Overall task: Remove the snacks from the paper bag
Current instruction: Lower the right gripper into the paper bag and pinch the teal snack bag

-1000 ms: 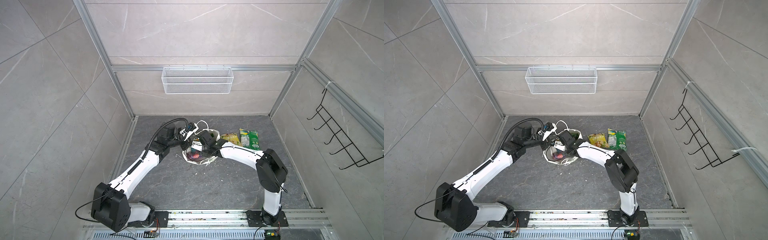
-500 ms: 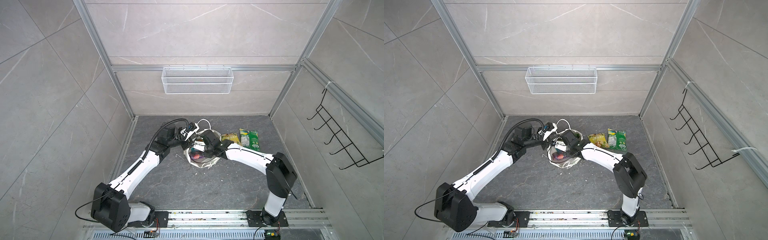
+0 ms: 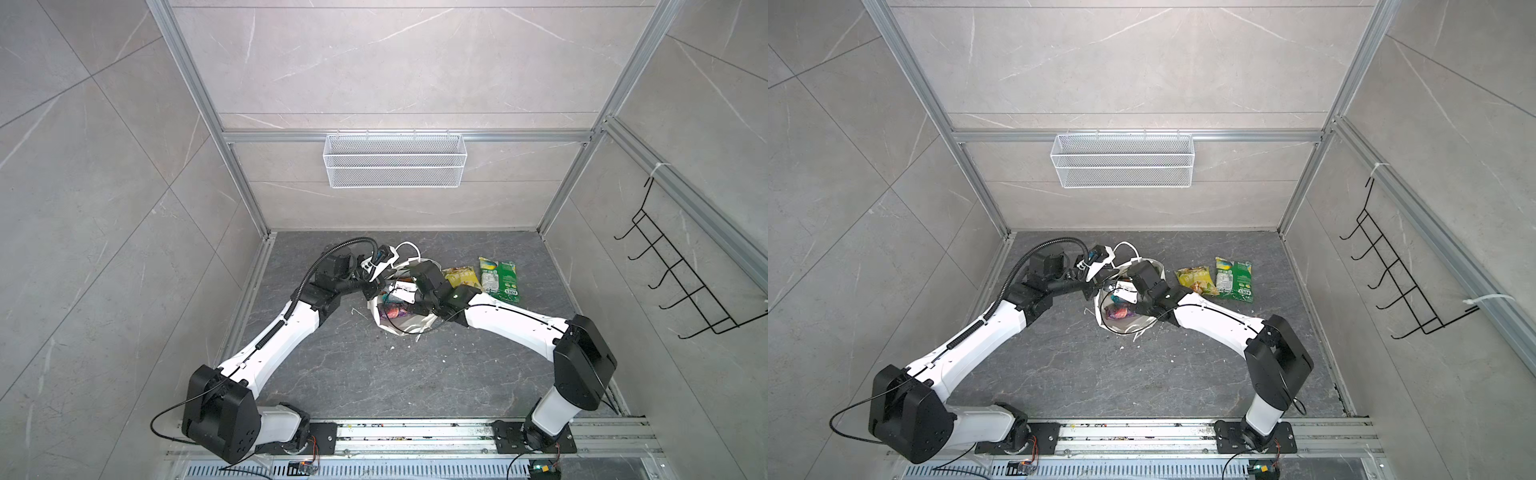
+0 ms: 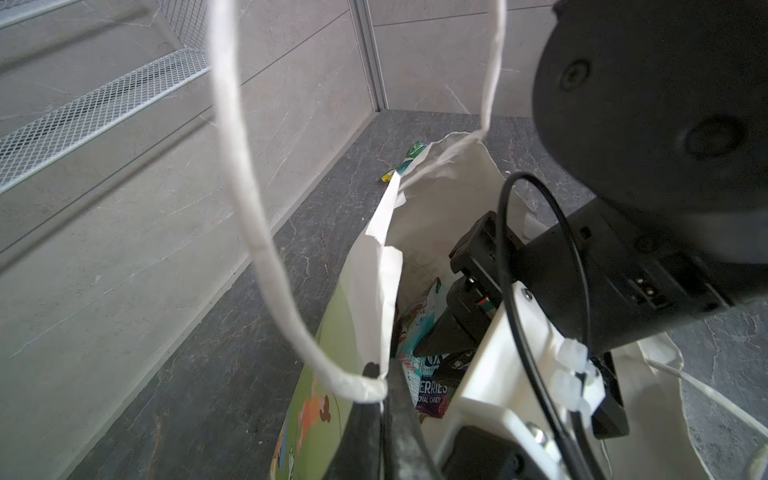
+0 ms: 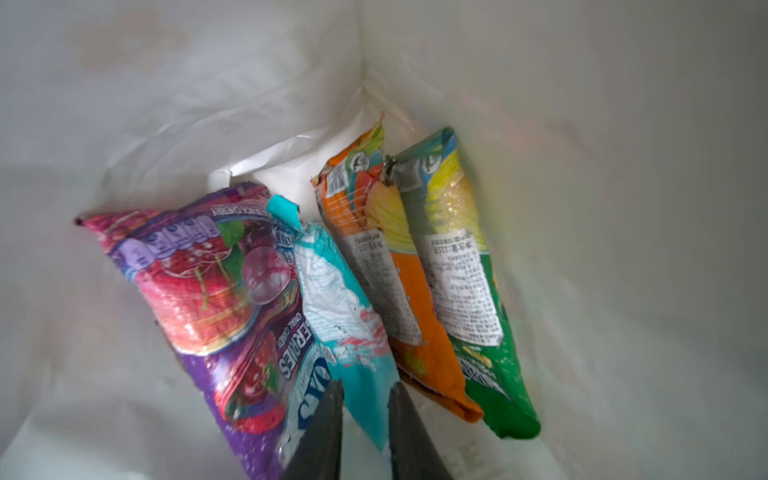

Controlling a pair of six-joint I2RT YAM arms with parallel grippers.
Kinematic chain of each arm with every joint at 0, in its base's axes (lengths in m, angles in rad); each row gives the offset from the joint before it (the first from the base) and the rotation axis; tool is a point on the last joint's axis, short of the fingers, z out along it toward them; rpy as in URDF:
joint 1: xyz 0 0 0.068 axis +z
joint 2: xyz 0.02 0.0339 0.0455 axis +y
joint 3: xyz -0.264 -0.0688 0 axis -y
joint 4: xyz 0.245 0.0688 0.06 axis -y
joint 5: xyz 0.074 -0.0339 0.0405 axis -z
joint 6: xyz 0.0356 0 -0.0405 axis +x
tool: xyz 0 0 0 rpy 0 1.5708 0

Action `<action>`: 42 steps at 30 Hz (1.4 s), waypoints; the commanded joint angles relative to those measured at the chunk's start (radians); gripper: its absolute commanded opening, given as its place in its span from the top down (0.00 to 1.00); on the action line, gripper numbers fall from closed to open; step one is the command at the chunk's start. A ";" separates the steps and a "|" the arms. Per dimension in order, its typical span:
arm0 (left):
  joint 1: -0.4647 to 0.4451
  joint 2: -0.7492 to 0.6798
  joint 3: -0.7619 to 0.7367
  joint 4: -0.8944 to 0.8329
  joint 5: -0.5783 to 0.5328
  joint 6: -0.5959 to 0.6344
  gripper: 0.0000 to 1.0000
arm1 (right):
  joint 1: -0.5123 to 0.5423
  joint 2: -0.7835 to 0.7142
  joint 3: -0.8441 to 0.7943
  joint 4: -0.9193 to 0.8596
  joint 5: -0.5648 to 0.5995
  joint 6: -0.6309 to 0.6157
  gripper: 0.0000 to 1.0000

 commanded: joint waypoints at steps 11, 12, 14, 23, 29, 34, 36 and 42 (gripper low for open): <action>-0.005 -0.020 -0.017 0.049 0.036 0.026 1.00 | -0.042 0.111 0.041 0.019 0.001 -0.001 0.35; -0.005 -0.021 -0.021 0.058 0.036 0.022 1.00 | -0.041 0.131 0.056 0.013 0.010 -0.005 0.34; -0.005 -0.018 -0.012 0.053 0.037 0.022 1.00 | -0.040 0.169 0.095 -0.014 0.027 -0.004 0.32; -0.005 -0.016 -0.010 0.050 0.038 0.026 1.00 | -0.032 0.295 0.216 -0.080 0.040 0.011 0.68; -0.002 -0.018 -0.009 0.048 0.023 0.025 1.00 | -0.028 0.257 0.197 -0.075 0.020 0.015 0.95; 0.004 -0.021 -0.034 0.086 0.008 0.014 1.00 | -0.028 0.193 0.150 -0.045 0.011 0.004 1.00; 0.006 -0.013 -0.018 0.067 0.006 0.012 1.00 | -0.028 0.170 0.141 -0.048 0.015 0.005 1.00; 0.007 -0.016 -0.038 0.094 -0.007 0.009 1.00 | -0.026 0.066 0.066 0.016 -0.003 0.002 1.00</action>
